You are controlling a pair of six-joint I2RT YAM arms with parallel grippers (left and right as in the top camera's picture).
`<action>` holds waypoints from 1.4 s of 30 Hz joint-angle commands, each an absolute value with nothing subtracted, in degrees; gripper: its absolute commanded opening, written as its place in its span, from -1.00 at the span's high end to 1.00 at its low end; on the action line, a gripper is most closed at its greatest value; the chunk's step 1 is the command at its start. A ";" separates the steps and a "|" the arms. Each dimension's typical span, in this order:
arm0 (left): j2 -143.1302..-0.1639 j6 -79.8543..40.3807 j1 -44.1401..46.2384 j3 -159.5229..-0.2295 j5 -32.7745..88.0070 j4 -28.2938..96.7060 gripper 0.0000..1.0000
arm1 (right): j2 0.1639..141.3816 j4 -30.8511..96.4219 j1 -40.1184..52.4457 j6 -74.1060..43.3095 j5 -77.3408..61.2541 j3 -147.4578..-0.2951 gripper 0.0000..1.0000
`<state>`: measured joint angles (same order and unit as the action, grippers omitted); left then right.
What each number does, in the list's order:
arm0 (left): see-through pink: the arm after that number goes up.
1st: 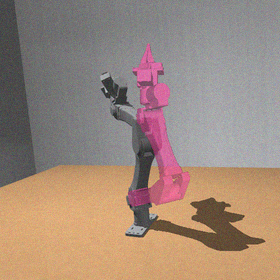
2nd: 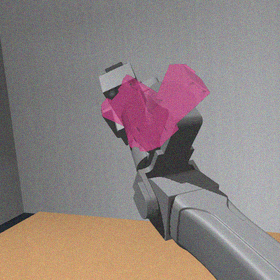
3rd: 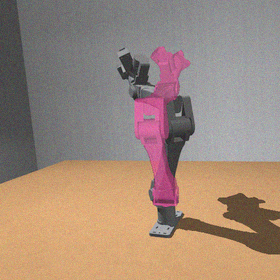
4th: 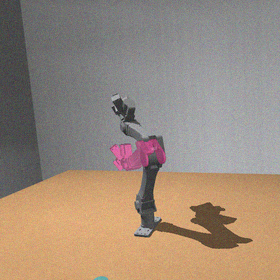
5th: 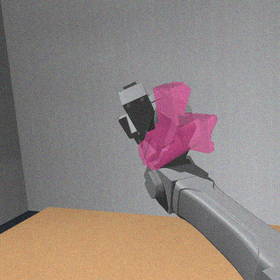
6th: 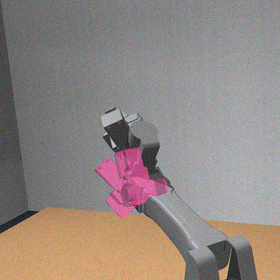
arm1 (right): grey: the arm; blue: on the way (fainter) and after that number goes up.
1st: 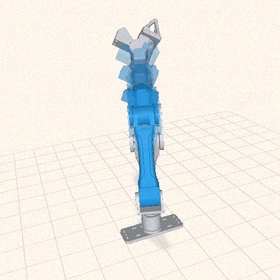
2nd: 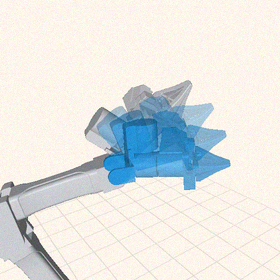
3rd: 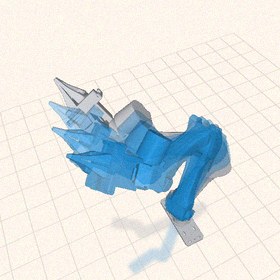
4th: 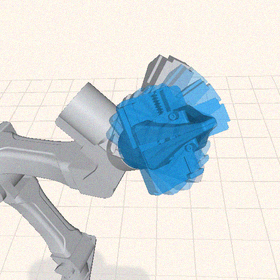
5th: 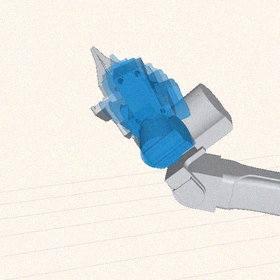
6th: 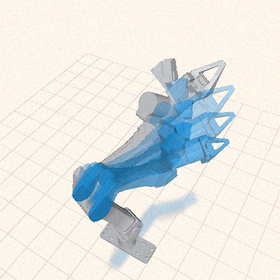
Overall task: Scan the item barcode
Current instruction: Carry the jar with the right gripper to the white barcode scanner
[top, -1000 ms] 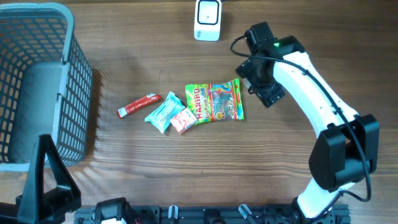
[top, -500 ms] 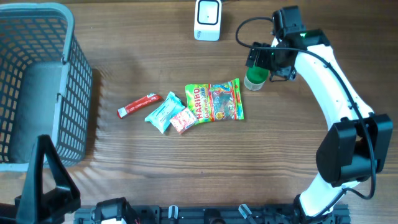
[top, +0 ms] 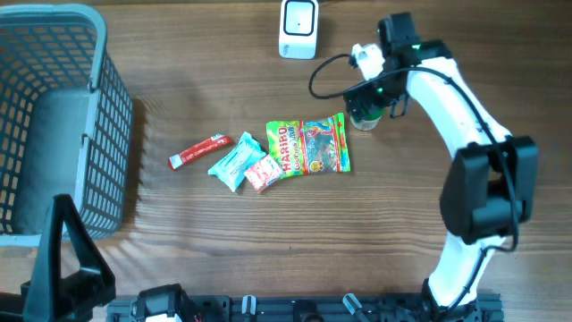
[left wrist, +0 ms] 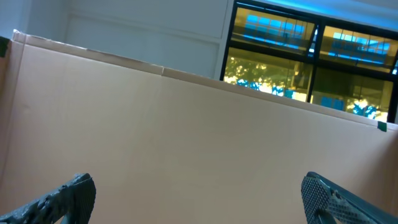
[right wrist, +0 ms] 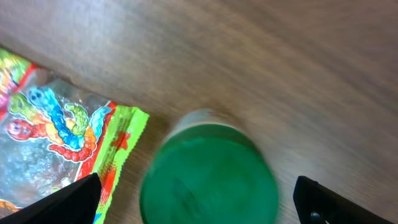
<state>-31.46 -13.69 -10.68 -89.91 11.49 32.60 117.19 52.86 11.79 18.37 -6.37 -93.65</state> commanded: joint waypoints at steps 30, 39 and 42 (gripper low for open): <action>-31.00 -22.22 -11.00 -86.65 7.90 31.66 -1.00 | 122.63 56.21 10.11 -30.48 -19.97 -95.37 0.17; -31.00 -23.44 -10.98 -83.09 7.88 28.95 -1.00 | 116.25 56.36 10.22 -31.51 -16.08 -95.37 0.14; -31.00 -23.42 -10.98 -83.09 7.88 28.91 -1.00 | 113.32 55.59 11.27 -31.24 -14.92 -95.37 0.14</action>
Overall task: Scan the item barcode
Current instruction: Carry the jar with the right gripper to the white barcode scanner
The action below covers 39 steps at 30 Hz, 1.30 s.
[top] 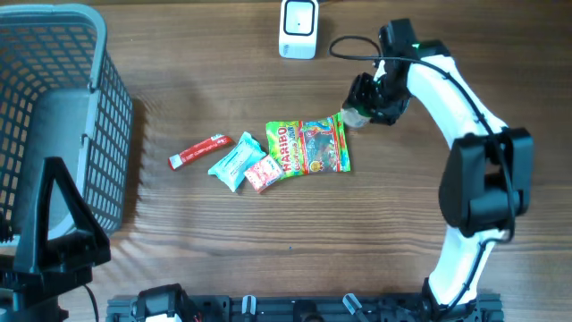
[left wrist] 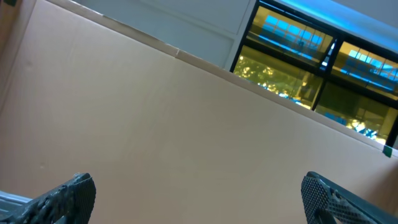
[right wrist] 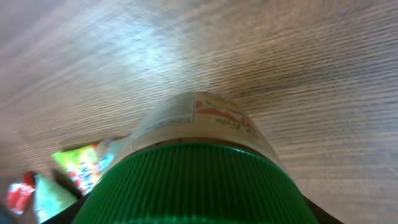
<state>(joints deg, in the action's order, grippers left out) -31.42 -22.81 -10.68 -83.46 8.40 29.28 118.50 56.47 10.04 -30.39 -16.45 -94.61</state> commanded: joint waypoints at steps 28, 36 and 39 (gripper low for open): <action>-31.00 -22.74 -11.00 -83.09 -2.55 28.34 -1.00 | 126.61 -13.45 26.85 -17.17 3.97 -95.20 -0.41; -31.00 -22.76 -11.00 -83.09 -24.60 34.06 -1.00 | 132.40 -30.63 23.59 -27.42 -0.97 -95.26 -0.40; -31.00 -22.76 -11.00 -83.09 -33.17 35.81 -1.00 | 135.15 -33.91 22.11 -31.05 -3.07 -95.31 -0.43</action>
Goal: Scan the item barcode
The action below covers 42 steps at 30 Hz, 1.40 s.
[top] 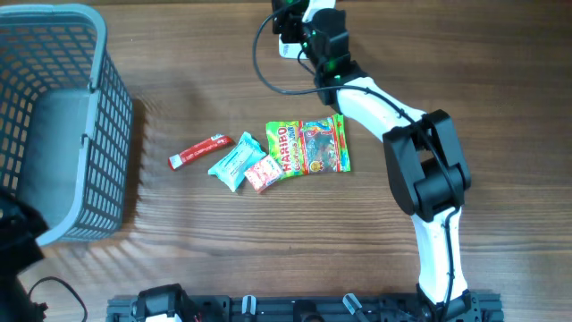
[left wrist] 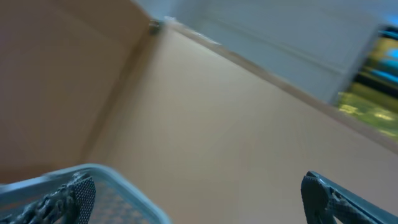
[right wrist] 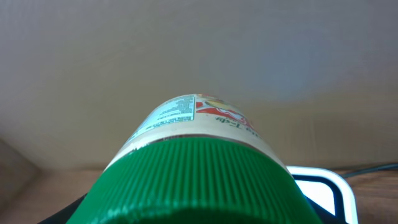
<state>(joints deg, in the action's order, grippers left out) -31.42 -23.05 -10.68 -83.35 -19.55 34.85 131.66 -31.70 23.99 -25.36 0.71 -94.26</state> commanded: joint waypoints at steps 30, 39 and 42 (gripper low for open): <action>-36.01 -12.03 -11.00 -58.70 10.96 26.41 -1.00 | 113.56 24.10 -12.05 -24.21 6.39 -95.72 -0.40; -36.38 -12.38 -11.00 -58.72 10.41 26.79 -1.00 | 114.28 32.51 -33.32 -19.94 9.23 -95.55 -0.46; -36.38 -12.40 -11.00 -58.72 10.41 28.42 -1.00 | 116.07 32.67 -37.93 -16.25 9.52 -95.44 -0.48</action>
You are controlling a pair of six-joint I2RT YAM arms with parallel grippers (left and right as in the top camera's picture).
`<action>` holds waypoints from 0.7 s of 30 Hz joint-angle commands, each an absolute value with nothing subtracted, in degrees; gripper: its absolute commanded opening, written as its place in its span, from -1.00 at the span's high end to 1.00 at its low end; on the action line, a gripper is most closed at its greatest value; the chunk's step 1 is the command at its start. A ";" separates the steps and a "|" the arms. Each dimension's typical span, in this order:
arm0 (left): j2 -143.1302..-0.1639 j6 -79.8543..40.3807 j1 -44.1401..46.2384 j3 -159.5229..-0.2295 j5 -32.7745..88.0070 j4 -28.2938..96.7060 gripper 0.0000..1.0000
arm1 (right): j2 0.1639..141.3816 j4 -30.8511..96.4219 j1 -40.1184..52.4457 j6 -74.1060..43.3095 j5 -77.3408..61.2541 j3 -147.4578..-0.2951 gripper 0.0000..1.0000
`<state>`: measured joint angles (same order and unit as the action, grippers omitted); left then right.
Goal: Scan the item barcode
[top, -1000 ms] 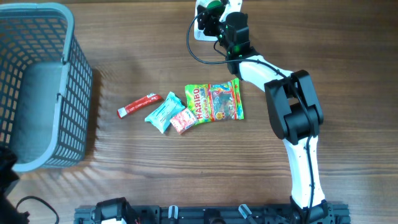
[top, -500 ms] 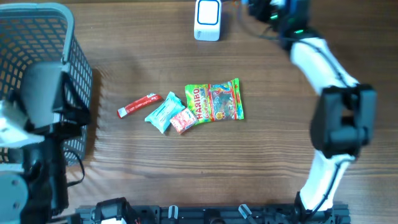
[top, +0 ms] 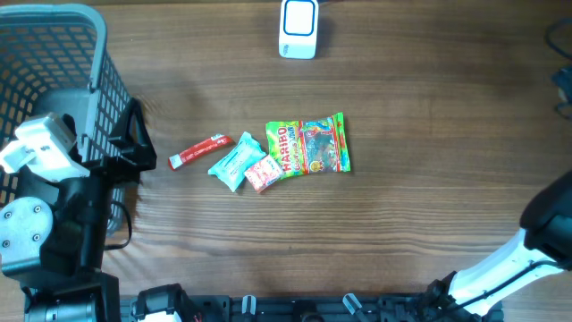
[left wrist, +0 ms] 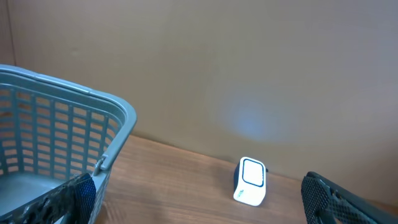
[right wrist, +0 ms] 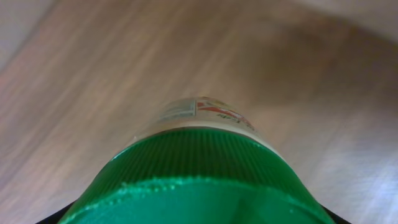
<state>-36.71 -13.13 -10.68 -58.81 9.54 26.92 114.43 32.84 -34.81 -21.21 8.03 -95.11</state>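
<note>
A bottle with a green ribbed cap and a pale label fills the right wrist view. My right gripper is shut on it above blurred wood. That gripper and the bottle are out of the overhead view; only the right arm shows at the right edge. The white barcode scanner stands at the table's back; the left wrist view shows the scanner too. My left gripper is open and holds nothing. The left arm stands beside the basket.
A grey mesh basket takes up the left side, and the basket shows again in the left wrist view. A Haribo bag, a teal packet, a small red-and-white packet and a red stick lie mid-table.
My right gripper held the bottle up at the scanner; now that arm is at the far right edge, still shut on the bottle. My left arm has come in beside the basket, facing the scanner.
My right gripper stood open over the green-capped bottle right of the Haribo bag. Then it was shut on the bottle there. Then it held the bottle at the scanner. Now the bottle is off to the right, and my left arm has swung in toward the table.
</note>
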 commanded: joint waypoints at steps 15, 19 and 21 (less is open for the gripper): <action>-39.75 -12.38 -11.00 -58.70 9.69 29.69 -1.00 | 126.82 30.85 -45.41 -12.78 10.94 -96.14 -0.99; -39.75 -10.04 -11.00 -58.70 15.35 24.82 -1.00 | 118.26 31.81 -45.39 -16.25 7.33 -98.17 -0.99; -39.68 -9.19 -11.00 -58.70 18.11 22.83 -1.00 | 111.09 33.41 -45.39 -22.00 6.94 -98.48 -1.00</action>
<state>-40.03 -12.23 -10.68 -58.74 12.16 24.95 123.76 32.73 -45.58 -15.64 8.71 -95.29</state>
